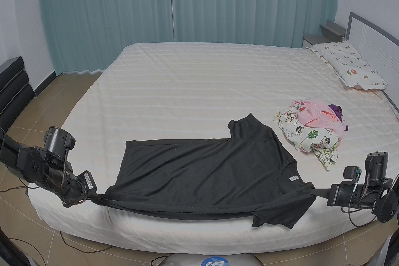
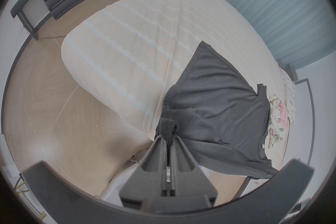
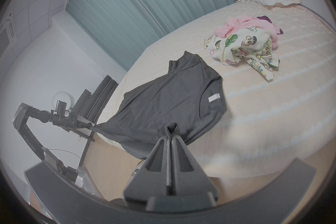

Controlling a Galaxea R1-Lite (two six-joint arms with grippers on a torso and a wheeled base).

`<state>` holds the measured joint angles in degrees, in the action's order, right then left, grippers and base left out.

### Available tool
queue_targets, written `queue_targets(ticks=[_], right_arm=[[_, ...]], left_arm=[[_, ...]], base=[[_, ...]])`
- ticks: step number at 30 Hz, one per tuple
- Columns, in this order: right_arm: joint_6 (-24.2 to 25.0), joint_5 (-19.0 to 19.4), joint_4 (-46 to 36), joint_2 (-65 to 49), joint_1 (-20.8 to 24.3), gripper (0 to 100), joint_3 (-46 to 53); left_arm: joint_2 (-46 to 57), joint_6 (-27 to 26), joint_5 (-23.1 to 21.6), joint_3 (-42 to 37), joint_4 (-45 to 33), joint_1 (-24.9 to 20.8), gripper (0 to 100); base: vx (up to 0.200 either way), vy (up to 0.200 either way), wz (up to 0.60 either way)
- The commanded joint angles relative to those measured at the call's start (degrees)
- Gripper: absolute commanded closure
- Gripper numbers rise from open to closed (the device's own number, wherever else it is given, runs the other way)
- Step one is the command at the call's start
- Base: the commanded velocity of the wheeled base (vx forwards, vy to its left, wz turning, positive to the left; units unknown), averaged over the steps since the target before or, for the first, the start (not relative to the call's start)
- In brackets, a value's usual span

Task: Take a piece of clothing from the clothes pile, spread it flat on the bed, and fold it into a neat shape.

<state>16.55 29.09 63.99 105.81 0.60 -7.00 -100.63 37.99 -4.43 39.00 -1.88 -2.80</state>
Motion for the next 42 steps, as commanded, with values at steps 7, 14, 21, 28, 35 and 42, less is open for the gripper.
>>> queue_targets(ticks=[7, 14, 21, 28, 35, 42], right_arm=[[0.14, -0.26, -0.18, 11.87, 0.72, 100, -11.72], [0.14, -0.35, -1.32, 17.85, 0.63, 100, -18.23], [0.23, -0.61, -1.50, 21.98, 0.63, 100, -21.83], [0.32, -0.79, -0.71, 26.02, 0.63, 100, -24.99], [0.41, -1.58, -0.53, 28.83, 0.72, 100, -28.25], [2.43, -1.93, 0.44, 30.06, 0.81, 100, -29.92]], left_arm=[[-10.64, 0.60, -0.06, 8.38, -0.85, 0.52, 100], [-17.32, 3.23, 0.47, 15.06, -1.02, 0.52, 100], [-23.12, 3.67, 0.65, 20.77, -3.75, 0.52, 100], [-27.42, 3.76, 0.82, 26.57, -6.21, 0.17, 100], [-30.06, 6.22, 1.17, 30.00, -6.30, 0.17, 100], [-31.03, 6.57, 1.35, 30.88, -6.30, 0.17, 0]], base=[[0.000, 0.000, 0.00], [0.000, 0.000, 0.00], [0.000, 0.000, 0.00], [0.000, 0.000, 0.00], [0.000, 0.000, 0.00], [0.000, 0.000, 0.00]])
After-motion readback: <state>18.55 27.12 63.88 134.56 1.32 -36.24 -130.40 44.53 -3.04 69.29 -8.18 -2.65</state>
